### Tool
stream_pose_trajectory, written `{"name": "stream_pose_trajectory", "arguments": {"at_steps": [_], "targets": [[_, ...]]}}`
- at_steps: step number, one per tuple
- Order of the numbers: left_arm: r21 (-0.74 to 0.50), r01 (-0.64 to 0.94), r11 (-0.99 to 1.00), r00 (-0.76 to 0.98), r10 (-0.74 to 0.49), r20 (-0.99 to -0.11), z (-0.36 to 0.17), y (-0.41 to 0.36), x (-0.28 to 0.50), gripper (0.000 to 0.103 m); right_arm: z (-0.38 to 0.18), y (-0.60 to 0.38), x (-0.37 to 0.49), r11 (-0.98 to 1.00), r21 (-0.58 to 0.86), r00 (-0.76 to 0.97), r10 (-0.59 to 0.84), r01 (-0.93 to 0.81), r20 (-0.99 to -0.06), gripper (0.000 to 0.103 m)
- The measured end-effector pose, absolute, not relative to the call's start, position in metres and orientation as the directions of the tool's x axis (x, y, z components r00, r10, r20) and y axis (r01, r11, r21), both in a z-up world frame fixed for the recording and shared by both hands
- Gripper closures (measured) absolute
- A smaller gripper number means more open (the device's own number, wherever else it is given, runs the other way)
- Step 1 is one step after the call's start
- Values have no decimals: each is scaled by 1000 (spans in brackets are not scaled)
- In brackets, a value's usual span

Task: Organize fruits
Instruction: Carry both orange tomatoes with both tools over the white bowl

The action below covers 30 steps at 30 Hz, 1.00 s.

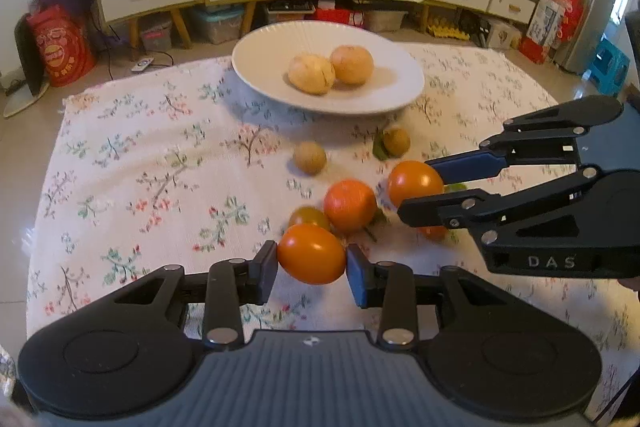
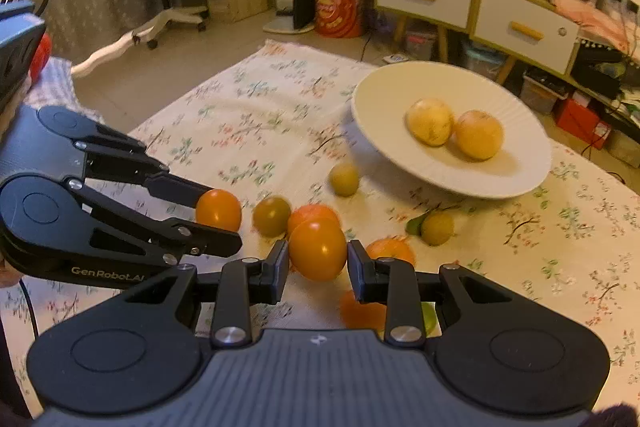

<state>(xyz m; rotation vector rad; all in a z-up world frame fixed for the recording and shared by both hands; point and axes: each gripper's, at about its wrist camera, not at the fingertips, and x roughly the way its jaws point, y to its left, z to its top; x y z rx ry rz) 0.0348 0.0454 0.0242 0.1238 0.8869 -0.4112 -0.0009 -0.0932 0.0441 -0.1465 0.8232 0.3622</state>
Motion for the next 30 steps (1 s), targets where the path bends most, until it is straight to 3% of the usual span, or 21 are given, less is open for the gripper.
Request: {"name": "stream_pose_trajectory", "arguments": {"at_steps": [30], "targets": [[-160,312,937,639,-332,-694,40,-8,109,90,61,-166,63,983,153,732,176,-99,-658,75]]}}
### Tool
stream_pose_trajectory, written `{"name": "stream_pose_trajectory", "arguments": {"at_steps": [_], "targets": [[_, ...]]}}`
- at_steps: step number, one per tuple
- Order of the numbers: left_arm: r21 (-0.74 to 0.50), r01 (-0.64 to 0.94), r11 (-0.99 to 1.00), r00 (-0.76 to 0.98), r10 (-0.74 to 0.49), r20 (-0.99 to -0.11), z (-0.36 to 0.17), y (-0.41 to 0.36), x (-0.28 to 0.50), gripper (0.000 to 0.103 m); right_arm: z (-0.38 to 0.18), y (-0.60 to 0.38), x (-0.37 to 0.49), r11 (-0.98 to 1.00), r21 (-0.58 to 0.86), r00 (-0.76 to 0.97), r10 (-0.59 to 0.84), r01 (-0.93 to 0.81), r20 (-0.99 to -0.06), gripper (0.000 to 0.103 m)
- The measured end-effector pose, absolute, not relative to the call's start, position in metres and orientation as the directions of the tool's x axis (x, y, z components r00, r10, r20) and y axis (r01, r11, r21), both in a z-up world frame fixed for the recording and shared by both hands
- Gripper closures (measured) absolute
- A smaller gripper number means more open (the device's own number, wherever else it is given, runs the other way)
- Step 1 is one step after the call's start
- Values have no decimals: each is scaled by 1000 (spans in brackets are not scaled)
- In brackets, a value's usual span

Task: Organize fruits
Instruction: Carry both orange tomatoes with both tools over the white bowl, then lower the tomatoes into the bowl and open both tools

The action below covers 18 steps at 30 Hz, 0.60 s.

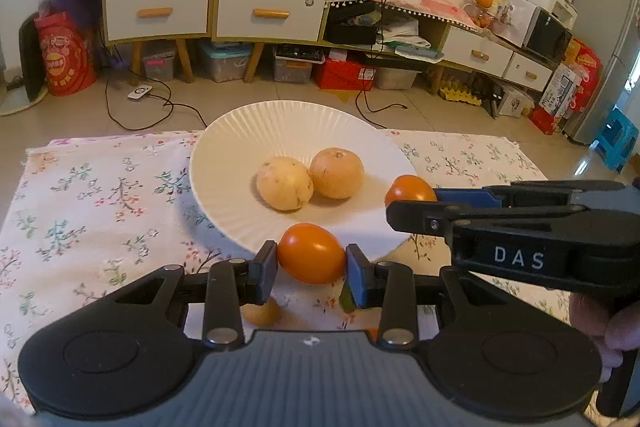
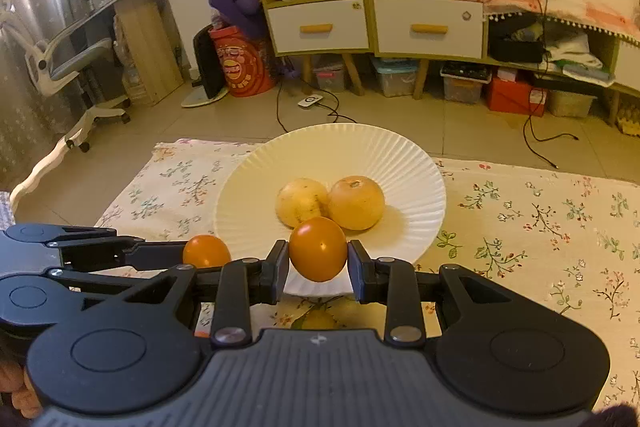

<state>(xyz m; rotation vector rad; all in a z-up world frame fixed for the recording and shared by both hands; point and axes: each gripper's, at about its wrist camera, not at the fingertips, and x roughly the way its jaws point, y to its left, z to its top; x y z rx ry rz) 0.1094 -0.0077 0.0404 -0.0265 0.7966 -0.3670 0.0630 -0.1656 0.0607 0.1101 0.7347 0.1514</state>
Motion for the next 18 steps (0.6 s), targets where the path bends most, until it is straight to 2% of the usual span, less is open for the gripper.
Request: {"name": "stream_pose_trajectory", "arguments": {"at_steps": [18], "targets": [[-128,311,942,646,-308,-699,16,-34,138,90,38,-189,93,982,185,700,156,-35,-697,75]]}}
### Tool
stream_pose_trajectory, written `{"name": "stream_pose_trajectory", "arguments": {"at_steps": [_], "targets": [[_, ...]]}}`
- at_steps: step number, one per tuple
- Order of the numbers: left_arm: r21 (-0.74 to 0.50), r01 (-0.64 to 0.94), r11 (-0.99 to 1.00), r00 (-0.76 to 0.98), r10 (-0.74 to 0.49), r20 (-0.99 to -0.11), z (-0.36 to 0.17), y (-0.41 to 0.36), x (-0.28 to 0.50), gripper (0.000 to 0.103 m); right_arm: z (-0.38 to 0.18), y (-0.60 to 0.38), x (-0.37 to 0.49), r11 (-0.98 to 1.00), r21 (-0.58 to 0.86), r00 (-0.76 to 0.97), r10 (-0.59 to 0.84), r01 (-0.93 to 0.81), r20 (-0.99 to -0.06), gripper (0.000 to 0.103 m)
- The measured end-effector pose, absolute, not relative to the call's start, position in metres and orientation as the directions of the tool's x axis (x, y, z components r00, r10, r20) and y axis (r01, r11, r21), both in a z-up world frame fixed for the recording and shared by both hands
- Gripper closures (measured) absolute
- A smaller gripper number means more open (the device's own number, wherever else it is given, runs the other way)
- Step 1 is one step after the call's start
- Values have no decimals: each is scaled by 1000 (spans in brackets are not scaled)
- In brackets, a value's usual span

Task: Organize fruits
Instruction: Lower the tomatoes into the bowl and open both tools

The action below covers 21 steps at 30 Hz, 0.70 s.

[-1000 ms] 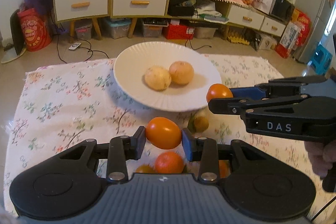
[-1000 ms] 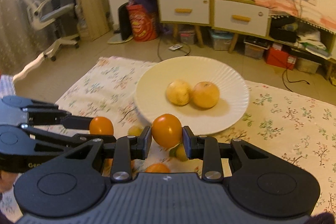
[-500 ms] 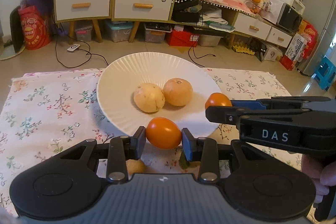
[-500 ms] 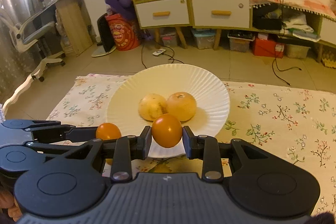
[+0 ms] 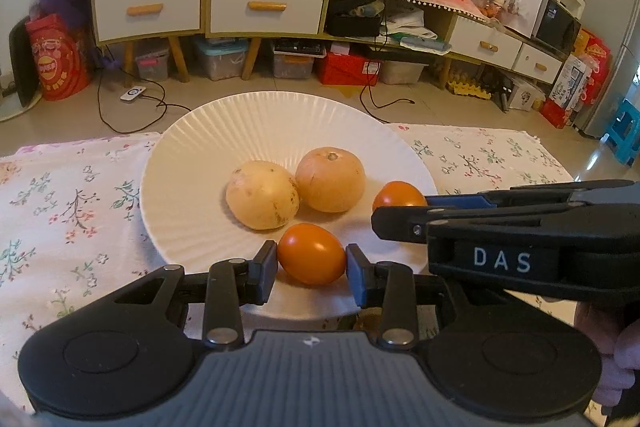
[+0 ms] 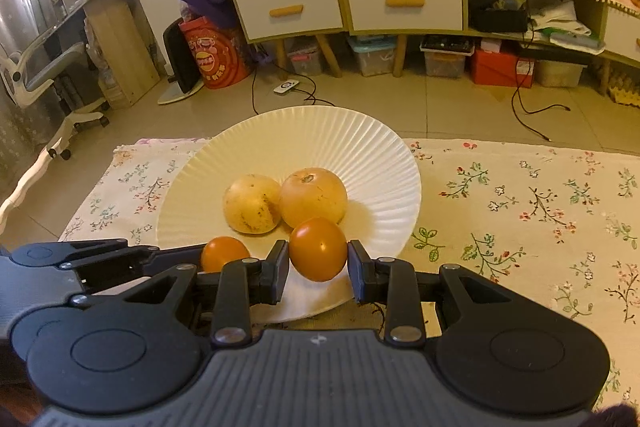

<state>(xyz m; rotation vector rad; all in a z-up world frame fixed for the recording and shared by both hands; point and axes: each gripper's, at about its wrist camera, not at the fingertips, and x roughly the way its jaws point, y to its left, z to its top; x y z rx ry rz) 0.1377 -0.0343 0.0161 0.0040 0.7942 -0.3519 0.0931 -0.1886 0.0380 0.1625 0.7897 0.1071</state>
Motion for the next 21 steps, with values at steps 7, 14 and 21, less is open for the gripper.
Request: {"name": "stream_pose_trajectory", "arguments": {"at_steps": [7,14,21], "targets": [[-104,320,942,655,-299,-694,12,-43,141,91,33,-194,99,979,202,696,159,-21,-701,75],[-107,318,942,656,-300,-693,12,-42,144,90,32,-194,101,978,206,695,165,-25,-700,75],[-101,324,941,651,-299,-697,14,-43,143,85,33,-192,101,980,198,691,161,-26,-705,72]]}}
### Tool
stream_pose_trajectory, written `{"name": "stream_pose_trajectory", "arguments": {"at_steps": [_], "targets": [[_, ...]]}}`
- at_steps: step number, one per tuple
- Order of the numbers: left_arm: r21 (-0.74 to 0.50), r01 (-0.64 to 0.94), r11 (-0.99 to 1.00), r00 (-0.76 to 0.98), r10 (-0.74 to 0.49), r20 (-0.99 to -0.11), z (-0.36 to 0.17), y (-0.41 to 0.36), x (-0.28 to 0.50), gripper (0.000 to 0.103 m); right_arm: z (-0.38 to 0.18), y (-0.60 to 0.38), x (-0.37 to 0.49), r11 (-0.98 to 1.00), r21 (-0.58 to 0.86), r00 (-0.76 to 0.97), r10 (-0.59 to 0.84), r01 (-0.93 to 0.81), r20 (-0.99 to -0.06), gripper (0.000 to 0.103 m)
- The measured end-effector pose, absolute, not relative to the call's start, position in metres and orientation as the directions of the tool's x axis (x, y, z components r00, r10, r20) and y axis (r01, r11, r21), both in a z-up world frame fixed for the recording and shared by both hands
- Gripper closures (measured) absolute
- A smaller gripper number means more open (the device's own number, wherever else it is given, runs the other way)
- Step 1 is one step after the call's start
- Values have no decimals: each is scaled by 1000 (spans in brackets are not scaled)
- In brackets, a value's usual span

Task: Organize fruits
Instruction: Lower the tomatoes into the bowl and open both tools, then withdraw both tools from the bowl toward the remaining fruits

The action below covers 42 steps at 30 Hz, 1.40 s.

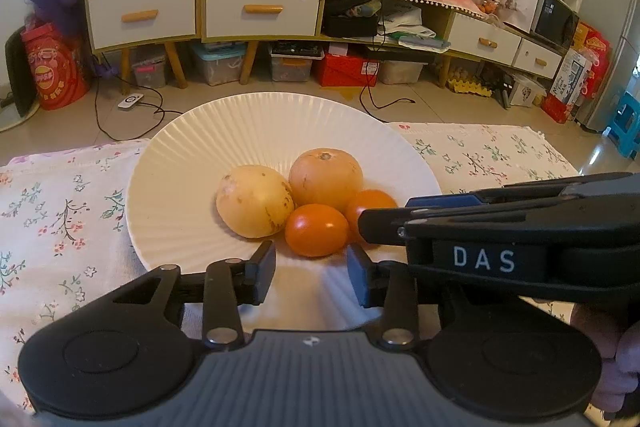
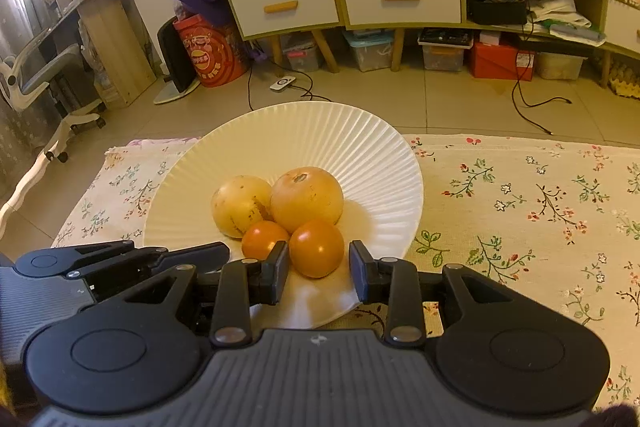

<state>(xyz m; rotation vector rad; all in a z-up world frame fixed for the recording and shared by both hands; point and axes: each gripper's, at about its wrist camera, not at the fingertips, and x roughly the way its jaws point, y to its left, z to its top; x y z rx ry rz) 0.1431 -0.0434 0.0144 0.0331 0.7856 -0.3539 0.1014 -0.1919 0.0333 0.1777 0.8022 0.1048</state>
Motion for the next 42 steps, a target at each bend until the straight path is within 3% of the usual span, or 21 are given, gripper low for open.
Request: {"name": "stream_pose_trajectory", "arguments": {"at_steps": [7,12,21,42], "targets": [[-89,328,940,648,-293,-703,17,-42,138,68,38,-191,99,982,185,696,151,-27,-702,59],[-65,333,941,649,-278,-708,22,-40,131,58,46,-190,92,985,169,705,141,-30,-695,42],[-34,353,935,658,-274,-701,32,-42,114,38,57,-184,80,990,131,709,126,-48,-694,30],[4,342,940,654,-235,-719,48,-17,70,21,79,-176,36,995,70,730,101,-72,-676,15]]}}
